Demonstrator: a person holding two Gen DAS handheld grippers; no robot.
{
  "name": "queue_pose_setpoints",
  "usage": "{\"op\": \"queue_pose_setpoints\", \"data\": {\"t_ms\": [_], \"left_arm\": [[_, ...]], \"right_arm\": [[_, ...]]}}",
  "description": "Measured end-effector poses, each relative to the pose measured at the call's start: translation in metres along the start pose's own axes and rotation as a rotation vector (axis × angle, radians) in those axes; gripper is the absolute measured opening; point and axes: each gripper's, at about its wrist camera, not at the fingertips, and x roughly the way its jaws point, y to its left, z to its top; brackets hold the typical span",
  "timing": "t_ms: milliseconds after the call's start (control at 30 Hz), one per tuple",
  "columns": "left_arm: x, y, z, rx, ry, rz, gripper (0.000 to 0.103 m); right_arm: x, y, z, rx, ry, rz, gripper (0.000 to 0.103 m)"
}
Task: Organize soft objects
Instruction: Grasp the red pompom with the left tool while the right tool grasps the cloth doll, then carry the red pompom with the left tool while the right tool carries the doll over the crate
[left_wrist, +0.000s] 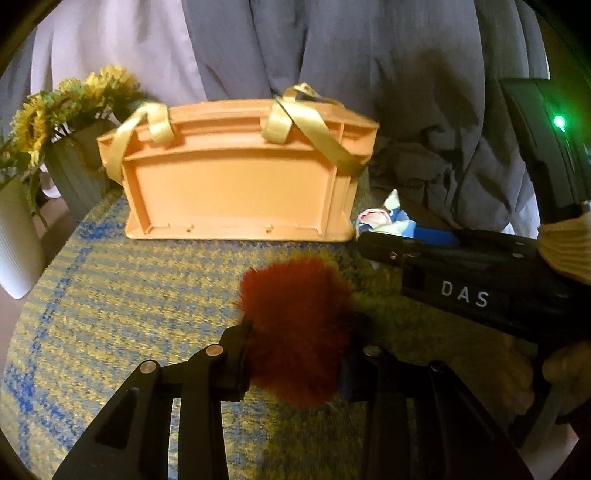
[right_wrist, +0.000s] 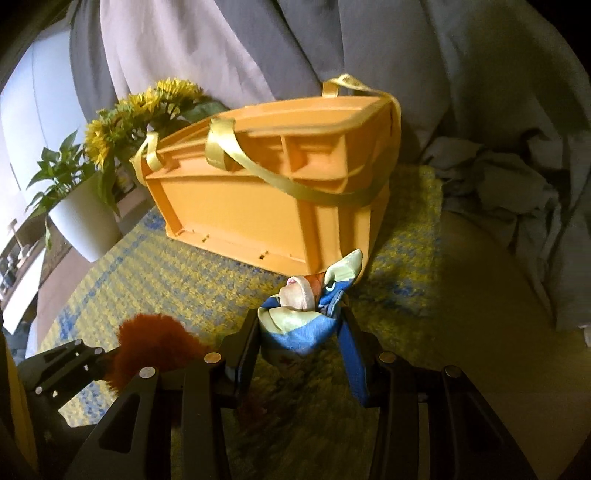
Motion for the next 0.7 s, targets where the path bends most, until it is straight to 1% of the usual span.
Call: {"op": "queue_pose_setpoints", "data": {"t_ms": [133, 300, 433, 700], "left_arm": [[-0.015, 0.003, 0.004, -0.024, -0.052, 0.004, 0.034], [-0.038, 0.012, 0.008, -0.046, -0.096, 0.015, 0.034], [-0.056, 0.019, 0.012, -0.052, -0.136, 0.027, 0.034], [-0.083, 0.032, 0.022, -0.047, -0.208, 0.021, 0.034]], "right_arm": [[-0.018, 0.007, 0.002, 0.009, -0.036, -0.016, 0.043], [-0.037, 0.018, 0.002, 0.008, -0.075, -0.035, 0.043], [-0.053, 0.028, 0.001, -0.001, -0.108, -0.051, 0.043], [-0.077, 0.049, 0.005, 0.013, -0.164, -0.076, 0.043]]}}
